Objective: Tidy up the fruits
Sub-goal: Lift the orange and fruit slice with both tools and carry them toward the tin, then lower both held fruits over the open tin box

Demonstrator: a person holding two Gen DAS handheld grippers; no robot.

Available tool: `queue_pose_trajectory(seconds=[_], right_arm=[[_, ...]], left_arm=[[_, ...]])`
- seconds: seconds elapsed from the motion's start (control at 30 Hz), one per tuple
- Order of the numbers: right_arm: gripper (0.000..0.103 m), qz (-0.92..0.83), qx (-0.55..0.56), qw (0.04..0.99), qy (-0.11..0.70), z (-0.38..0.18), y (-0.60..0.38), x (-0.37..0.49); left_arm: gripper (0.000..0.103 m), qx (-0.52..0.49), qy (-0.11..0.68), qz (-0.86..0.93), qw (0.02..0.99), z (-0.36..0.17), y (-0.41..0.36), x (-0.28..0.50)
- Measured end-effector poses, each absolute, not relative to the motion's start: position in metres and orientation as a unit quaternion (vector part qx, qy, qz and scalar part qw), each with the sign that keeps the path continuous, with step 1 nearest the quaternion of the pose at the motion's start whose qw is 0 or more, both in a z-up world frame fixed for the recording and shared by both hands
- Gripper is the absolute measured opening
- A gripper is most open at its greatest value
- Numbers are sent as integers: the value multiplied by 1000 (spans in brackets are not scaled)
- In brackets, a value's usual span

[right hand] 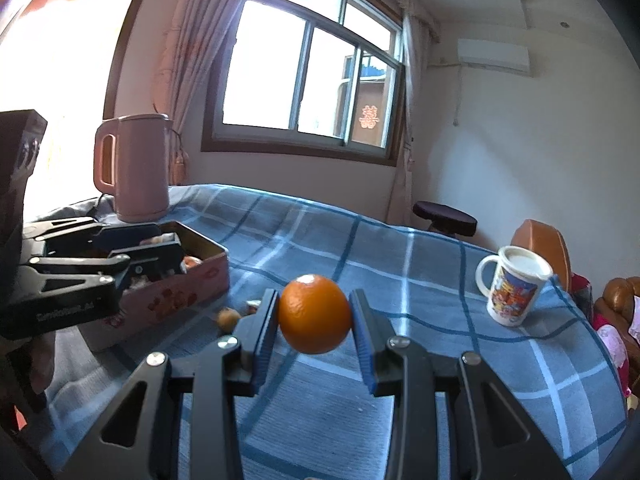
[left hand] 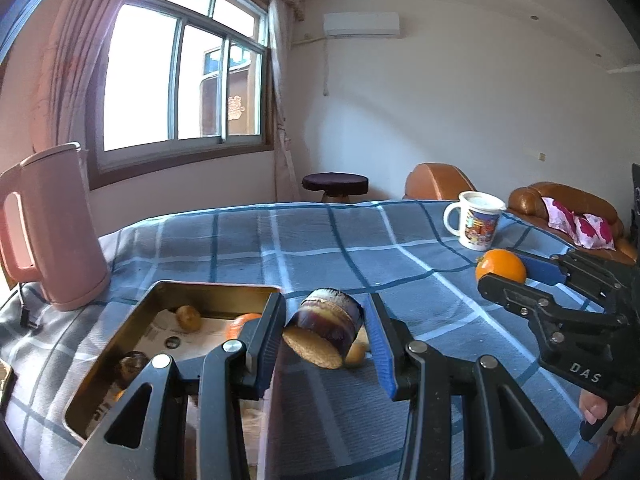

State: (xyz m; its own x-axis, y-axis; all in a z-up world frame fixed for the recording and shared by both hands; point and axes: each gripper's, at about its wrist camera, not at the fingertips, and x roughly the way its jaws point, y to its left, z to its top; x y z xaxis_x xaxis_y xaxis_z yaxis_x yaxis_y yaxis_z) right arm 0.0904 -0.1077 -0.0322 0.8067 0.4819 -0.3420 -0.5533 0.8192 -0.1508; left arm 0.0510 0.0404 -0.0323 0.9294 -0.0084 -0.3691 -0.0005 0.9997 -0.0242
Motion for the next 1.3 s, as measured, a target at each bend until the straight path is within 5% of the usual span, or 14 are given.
queue_pose_trajectory(seconds=[1.3], right_arm=[[38,395,-176,889,150,-27,36,76]], left_arm=[[43,-32,241,102,965,-40,145,41]])
